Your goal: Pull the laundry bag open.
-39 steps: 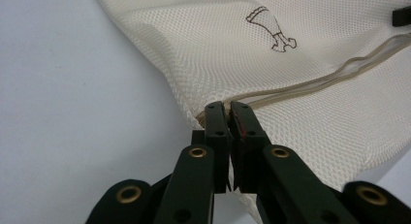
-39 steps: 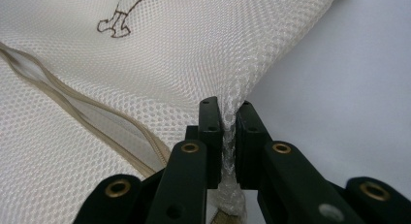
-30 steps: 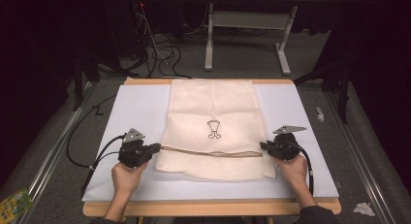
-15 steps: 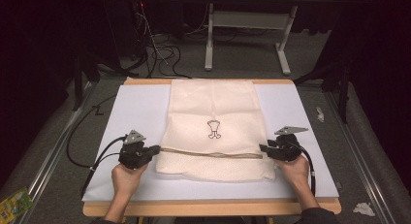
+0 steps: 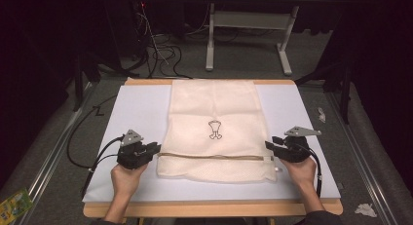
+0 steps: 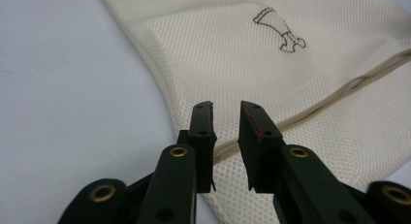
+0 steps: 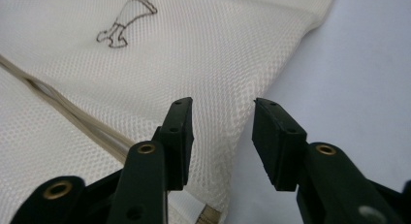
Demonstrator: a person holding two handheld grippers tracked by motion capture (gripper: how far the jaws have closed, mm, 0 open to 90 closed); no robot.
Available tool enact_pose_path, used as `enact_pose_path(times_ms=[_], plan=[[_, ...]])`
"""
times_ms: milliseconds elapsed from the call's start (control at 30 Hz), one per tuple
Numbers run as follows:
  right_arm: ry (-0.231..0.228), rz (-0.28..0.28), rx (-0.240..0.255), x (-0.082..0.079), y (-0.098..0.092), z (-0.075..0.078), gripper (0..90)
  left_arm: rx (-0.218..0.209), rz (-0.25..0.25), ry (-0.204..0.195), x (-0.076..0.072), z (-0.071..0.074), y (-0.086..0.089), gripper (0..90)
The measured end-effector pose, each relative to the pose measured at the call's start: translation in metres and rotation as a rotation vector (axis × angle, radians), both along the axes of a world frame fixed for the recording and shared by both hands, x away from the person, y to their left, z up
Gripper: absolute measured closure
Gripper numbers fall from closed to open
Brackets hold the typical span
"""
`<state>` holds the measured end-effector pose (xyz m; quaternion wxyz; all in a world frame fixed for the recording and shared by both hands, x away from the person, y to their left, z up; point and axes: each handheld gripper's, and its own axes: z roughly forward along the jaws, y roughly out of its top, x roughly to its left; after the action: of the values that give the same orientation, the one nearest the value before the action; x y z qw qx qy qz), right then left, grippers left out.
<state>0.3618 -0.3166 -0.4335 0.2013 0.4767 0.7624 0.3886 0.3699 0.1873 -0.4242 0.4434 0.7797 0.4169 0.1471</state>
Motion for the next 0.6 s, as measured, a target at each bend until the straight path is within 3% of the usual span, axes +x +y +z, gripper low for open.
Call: enact_pose_path(times_ms=[200,400,600], plan=[[-0.053,-0.035,0.056,-0.008,-0.011,0.008,64.8,-0.022,0.045,-0.063,-0.004,0.007,0.010,67.1],[-0.076,-0.052,0.077,-0.015,-0.022,0.013,64.8,-0.033,0.080,-0.096,-0.006,0.012,0.019,63.4],[-0.088,-0.073,0.097,-0.020,-0.036,0.015,64.8,-0.051,0.122,-0.104,-0.009,0.012,0.032,61.3]])
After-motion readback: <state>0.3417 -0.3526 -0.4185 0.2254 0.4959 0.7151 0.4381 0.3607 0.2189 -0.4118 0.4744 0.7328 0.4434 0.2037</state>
